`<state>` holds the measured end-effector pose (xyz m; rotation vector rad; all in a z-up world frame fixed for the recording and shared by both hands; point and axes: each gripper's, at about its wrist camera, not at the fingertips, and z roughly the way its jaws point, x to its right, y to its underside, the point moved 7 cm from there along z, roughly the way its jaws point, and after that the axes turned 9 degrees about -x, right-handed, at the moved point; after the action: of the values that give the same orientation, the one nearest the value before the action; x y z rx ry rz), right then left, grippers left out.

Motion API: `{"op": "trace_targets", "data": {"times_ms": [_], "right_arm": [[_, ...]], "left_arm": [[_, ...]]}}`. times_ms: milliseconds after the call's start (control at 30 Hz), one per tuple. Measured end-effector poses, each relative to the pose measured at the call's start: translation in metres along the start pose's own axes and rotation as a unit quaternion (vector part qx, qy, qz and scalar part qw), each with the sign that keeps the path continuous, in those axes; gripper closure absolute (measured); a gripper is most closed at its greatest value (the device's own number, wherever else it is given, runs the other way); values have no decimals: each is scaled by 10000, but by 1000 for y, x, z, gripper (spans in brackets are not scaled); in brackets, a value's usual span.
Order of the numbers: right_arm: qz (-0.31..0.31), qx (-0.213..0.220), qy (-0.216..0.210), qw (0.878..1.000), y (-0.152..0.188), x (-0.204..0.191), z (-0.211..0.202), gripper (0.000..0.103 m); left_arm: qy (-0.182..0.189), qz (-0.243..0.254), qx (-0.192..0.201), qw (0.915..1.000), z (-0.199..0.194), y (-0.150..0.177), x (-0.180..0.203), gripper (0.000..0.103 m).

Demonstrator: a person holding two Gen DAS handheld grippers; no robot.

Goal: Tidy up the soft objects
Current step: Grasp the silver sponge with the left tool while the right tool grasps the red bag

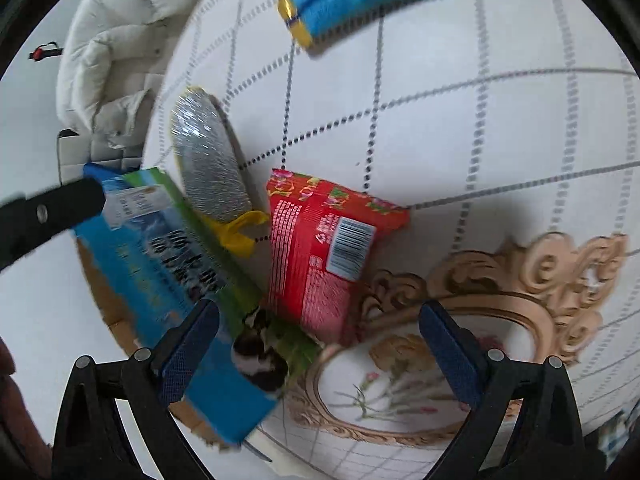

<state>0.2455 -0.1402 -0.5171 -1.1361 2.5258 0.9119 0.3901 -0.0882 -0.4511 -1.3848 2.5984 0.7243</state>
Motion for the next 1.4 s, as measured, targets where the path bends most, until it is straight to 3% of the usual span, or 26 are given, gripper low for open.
{"op": "trace_targets", "data": {"times_ms": [167,200,300,533,700,767,867,900,1100,1400], "right_arm": [[-12,-169,373,9992,-10,-5,28,20],[-73,-157,479,9987,-12,-6,27,34],[-292,-321,780,9960,-14,-3,25,47],[-918,-31,2143,9724,-30,44,-23,48],[-1116,43,2698,9564,-43,63,-46,47],[-1131,-23,2739,9551,-46,66,-45,42],[-1024,-205,2681,9577,-50,70,-37,40],[-985,-261,2645,9590,-52,70,-33,40],[-927,-214,2635,9600,-49,67,-22,38],[-1190,-185,2692,9555,-54,64,-33,55]], "left_arm": [[-339,213,-166,9991,21,-15,8,5],[-343,243,-178,9990,25,-19,10,5],[-142,311,-258,9991,33,-26,16,5],[316,241,-364,9985,49,-36,28,5],[530,189,-477,9973,65,-43,37,5],[715,130,-568,9957,72,-43,41,11],[1107,-100,-663,9916,75,-39,44,37],[1307,-147,-676,9890,74,-37,47,55],[1348,-420,-537,9885,73,-13,61,58],[1882,-1046,-319,9760,65,12,71,61]]}}
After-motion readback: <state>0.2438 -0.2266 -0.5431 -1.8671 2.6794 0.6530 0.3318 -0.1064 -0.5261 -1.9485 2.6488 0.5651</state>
